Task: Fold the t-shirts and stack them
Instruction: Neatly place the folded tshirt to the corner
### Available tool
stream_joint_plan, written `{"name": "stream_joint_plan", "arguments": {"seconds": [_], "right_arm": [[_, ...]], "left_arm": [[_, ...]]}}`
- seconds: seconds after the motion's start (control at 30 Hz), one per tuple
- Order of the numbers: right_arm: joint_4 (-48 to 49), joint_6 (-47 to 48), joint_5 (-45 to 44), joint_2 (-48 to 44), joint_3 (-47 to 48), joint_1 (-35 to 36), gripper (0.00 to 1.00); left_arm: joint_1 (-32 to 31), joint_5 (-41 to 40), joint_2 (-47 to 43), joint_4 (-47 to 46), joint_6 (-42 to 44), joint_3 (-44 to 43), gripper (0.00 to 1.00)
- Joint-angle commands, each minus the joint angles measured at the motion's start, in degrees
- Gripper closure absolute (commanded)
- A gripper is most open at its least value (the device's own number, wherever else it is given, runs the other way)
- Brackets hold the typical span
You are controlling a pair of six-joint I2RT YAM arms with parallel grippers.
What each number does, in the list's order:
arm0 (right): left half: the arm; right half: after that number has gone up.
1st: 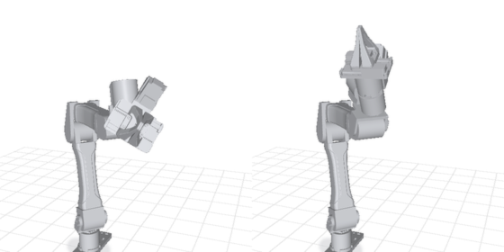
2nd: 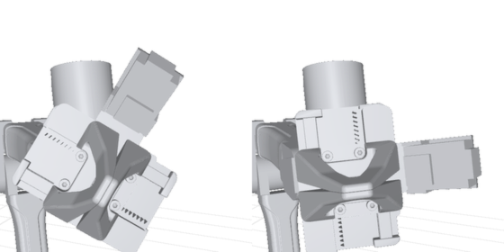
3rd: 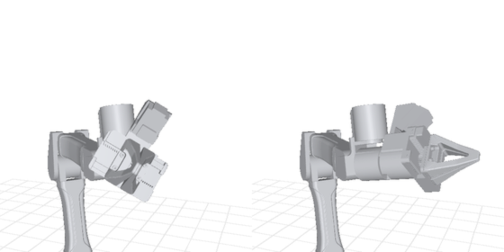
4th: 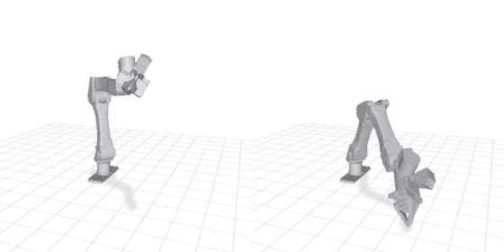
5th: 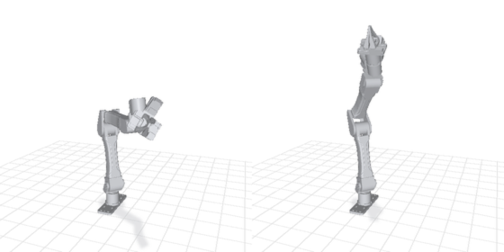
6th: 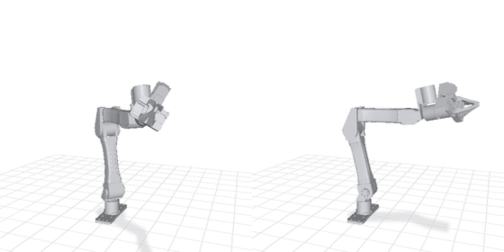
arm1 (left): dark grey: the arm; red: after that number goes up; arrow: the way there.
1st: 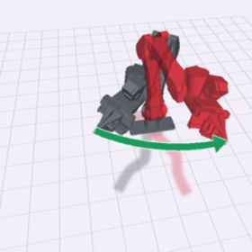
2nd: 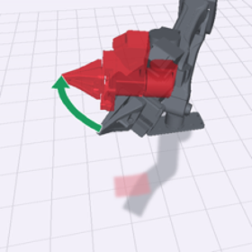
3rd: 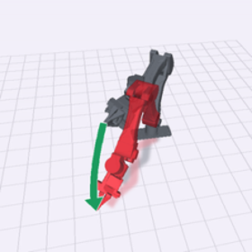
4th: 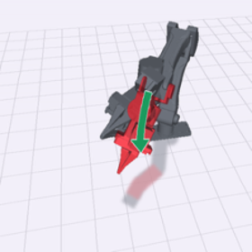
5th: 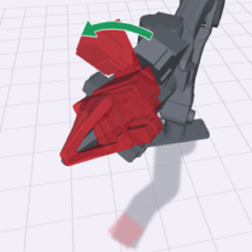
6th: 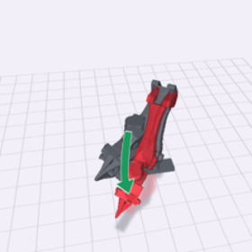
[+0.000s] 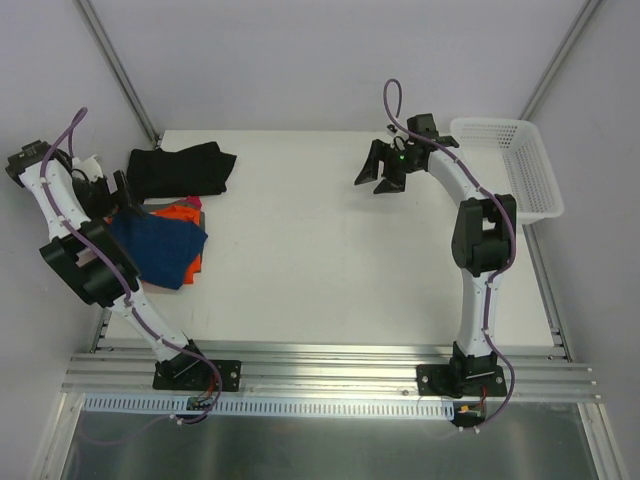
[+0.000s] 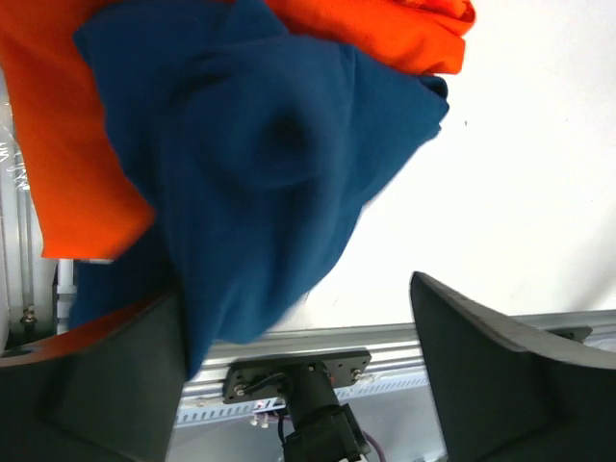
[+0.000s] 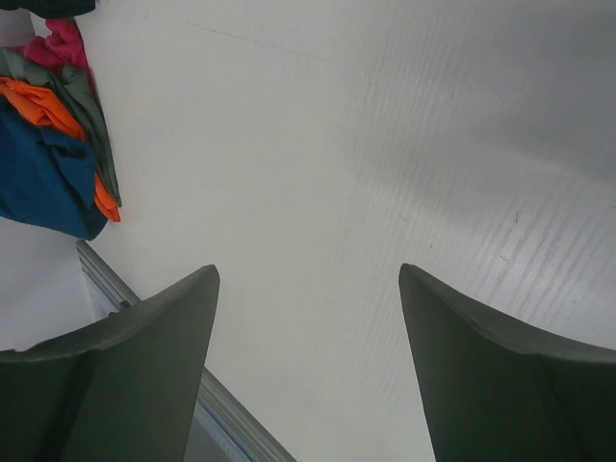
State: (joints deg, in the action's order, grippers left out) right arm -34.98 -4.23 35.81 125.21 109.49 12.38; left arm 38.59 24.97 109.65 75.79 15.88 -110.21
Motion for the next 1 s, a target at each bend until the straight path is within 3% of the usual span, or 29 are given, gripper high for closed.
{"name": "stream_joint_plan", "arguments": {"seconds": [0.0, 0.13, 0.3, 0.43, 0.6, 0.7, 0.8, 0.83, 0.87, 0.9, 0.97], "right_arm": [[0.44, 0.80, 1.10, -1.37, 1.69, 0.10, 0.20], [-0.17, 1.68, -0.04, -1.81, 2.04, 0.01, 0.20], [-1.05, 3.78, -3.64, -2.95, 3.97, -1.04, 0.18], [-1.84, 6.51, -7.33, -4.27, 5.73, -1.92, 0.16], [-3.16, 8.71, -8.83, -7.60, 5.29, -2.71, 0.15], [-5.52, 10.99, -9.09, -10.33, 7.74, -3.41, 0.12], [-14.56, 11.09, -14.60, -9.81, 20.01, -4.82, 0.08], [-21.81, 10.74, -20.90, -7.89, 24.50, -5.17, 0.07], [-24.93, 10.56, -24.26, -7.53, 31.50, -5.26, 0.05], [-27.05, 10.47, -27.43, -7.87, 32.70, -5.35, 0.04], [-28.39, 11.26, -33.34, -13.89, 30.01, -5.44, 0.00]], "left_arm": [[0.08, -0.54, 1.09, 11.05, -1.64, -1.93, 0.09], [0.08, -1.42, 1.54, 11.05, -2.25, -5.00, 0.05], [-4.30, -6.31, 2.58, 10.52, 1.59, -18.14, 0.01], [-13.43, -14.14, 2.68, 4.91, 7.30, -24.96, 0.01], [-28.29, -12.59, 0.31, -9.40, 9.70, -24.25, 0.01], [-33.47, -4.16, 2.32, -14.16, 4.19, -27.49, 0.01], [-34.89, 7.23, 3.47, -23.99, -11.70, -28.40, 0.01], [-35.77, 8.24, 3.82, -29.68, -20.71, -28.04, 0.01], [-36.82, 7.29, 4.26, -30.78, -23.24, -28.21, 0.01], [-39.88, 2.24, 5.13, -30.88, -23.78, -29.69, 0.01], [-41.92, 0.61, 4.62, -31.05, -20.72, -29.01, 0.01]]}}
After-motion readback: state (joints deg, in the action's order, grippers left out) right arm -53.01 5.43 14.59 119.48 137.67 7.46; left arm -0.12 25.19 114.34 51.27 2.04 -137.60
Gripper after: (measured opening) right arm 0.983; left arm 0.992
